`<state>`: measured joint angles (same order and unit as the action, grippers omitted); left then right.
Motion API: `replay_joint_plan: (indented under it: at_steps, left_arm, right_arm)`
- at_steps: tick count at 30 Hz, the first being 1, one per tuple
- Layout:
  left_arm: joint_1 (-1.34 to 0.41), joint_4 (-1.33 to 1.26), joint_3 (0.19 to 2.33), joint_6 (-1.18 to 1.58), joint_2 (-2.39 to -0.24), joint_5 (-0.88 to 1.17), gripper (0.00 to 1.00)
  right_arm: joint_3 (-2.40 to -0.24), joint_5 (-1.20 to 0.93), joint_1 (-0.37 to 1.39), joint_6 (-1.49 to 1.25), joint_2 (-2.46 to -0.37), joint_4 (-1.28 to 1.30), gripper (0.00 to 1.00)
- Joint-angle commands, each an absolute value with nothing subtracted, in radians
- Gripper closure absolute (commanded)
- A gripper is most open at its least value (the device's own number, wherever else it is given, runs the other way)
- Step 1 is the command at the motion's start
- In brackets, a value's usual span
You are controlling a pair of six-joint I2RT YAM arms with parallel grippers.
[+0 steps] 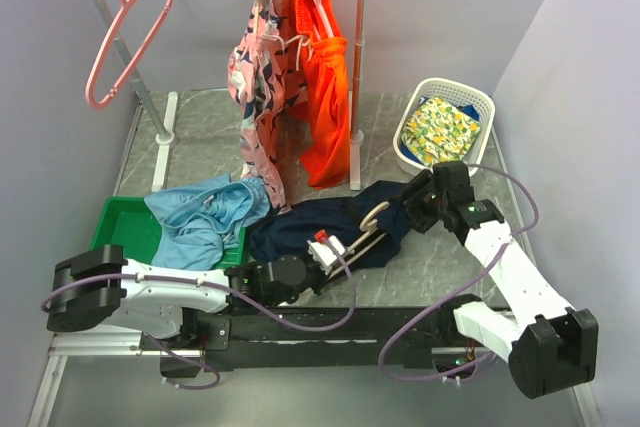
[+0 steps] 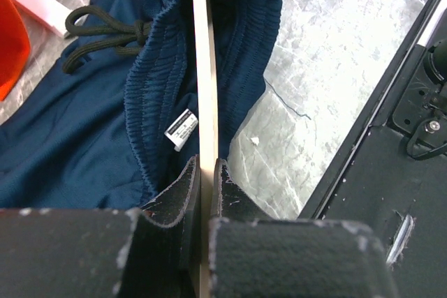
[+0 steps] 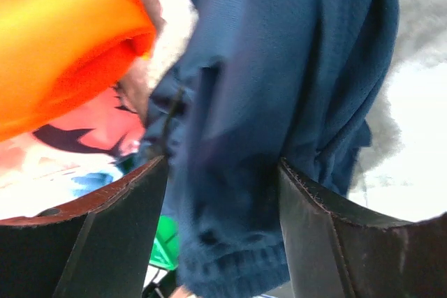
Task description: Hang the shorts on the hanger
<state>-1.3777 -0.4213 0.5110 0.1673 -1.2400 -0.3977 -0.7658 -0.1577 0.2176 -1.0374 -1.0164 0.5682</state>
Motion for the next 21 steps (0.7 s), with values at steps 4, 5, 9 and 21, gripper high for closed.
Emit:
replay_joint_plan:
  at_steps: [4,5,9,21]
  left_arm:
    - [-1.381,-0.509,0.592,0.14,-1.269,-0.345,0.99]
    - [-1.382,-0.5,0.603,0.147,-1.273,-0.339,0.99]
    - [-1.381,-0.437,0.618,0.231,-1.261,-0.313,0.26]
    - [-1.295,0.298,0.759,0.699,-1.029,-0.44,0.3]
  right_arm:
    - [-0.635,-0.19,0.213,-1.051,-0.969,0.485,0.54]
    - [-0.634,-0.18,0.213,-1.045,-0.973,0.485,0.62]
    - [-0.64,-0.135,0.212,-1.003,-0.963,0.503,0.96]
    - [-0.678,-0.115,0.212,-0.963,-0.87,0.549,1.0]
